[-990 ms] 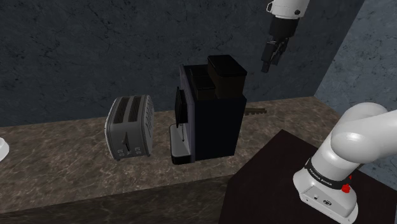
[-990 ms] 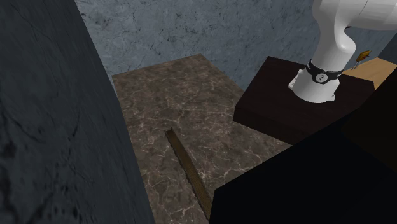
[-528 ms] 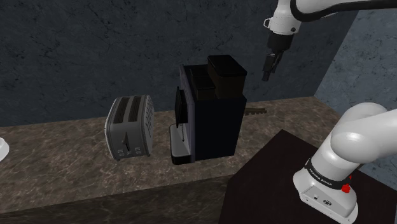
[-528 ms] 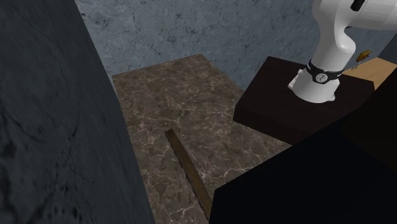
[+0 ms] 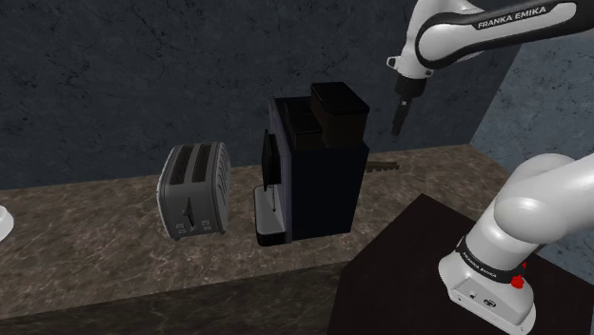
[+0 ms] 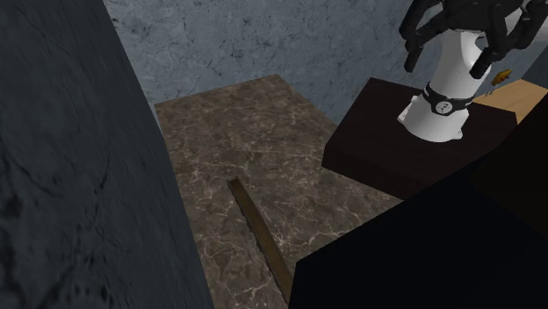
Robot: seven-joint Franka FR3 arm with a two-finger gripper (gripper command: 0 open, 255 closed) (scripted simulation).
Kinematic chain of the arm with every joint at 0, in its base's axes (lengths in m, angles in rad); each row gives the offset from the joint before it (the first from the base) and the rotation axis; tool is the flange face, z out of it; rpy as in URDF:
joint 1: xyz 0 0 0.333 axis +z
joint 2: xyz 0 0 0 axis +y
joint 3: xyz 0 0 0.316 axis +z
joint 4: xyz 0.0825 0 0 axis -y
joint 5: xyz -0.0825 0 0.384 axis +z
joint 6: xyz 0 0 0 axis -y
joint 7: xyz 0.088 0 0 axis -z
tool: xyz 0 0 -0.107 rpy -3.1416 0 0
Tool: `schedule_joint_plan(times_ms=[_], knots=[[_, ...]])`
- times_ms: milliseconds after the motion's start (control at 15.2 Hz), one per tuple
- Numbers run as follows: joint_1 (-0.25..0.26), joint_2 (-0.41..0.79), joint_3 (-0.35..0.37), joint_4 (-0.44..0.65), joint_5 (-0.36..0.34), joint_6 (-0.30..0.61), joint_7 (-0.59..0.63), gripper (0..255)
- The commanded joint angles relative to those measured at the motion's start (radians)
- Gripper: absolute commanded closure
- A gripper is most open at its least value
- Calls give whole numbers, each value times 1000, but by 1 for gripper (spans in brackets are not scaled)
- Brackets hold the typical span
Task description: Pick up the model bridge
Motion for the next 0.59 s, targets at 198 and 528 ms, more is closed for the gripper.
schedule_joint_plan(times_ms=[198, 528], knots=[[-5, 143, -91, -21, -47, 167, -153, 0], [4, 327, -177, 9, -57, 323, -310, 0]])
